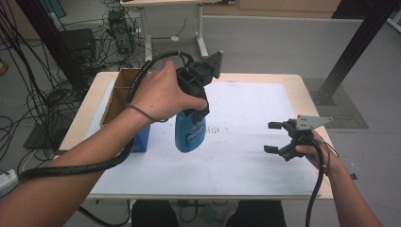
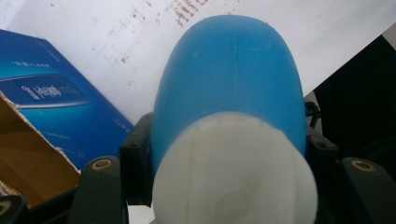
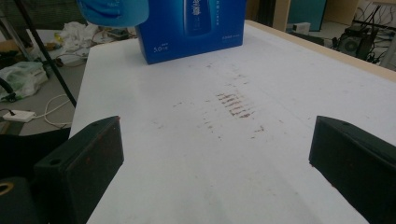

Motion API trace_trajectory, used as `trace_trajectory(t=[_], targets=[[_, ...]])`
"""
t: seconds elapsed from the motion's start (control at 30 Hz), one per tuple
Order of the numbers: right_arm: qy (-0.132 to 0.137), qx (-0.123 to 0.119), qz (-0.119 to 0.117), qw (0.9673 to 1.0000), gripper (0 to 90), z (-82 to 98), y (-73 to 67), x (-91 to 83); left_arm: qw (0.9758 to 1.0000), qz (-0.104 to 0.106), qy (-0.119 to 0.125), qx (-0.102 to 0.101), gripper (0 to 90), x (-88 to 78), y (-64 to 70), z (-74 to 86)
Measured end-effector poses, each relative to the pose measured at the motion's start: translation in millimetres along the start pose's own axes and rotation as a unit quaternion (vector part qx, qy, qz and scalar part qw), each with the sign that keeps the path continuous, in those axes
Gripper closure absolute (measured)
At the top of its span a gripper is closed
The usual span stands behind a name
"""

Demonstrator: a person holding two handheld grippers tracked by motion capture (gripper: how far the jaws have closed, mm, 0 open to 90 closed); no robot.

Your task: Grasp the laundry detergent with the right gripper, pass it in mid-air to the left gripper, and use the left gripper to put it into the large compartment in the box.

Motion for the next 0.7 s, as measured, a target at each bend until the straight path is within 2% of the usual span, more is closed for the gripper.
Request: trace_trajectory(t=[0.17,0.33,0.47,0.7], targets=[[0.003,-0.003,-0.002,1.0000,2.9,-1.0,0.3,1.6,1.0000,0.006,0.002,-0.005,37.7,-9.0,-7.5,-2.1],[0.002,-0.004,-0.004,1.0000,3.0,-2.4,1.0,3.5,1.0000,0.001,0.000,-0.007,37.7,-20.7,-10.8,-4.8],[0.003,-0.006,-0.004,1.0000,3.0,-2.7,1.0,4.2,0.9998,-0.001,0.005,-0.019,37.7,-30.7,-13.5,-5.3],[0.007,-0.007,-0.005,0.9999,3.0,-2.3,1.6,5.3,0.9994,-0.001,0.000,-0.035,37.7,-49.9,-26.9,-11.5]])
Point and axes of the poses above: each handheld gripper's, and its own axes: x roughly forward along the jaws, z roughly out of its underside, y roughly to its right, the point moved 2 cm from there along x, roughly forward along the jaws, and after that the axes turned 9 degrees about -z, right-handed, at the moved point
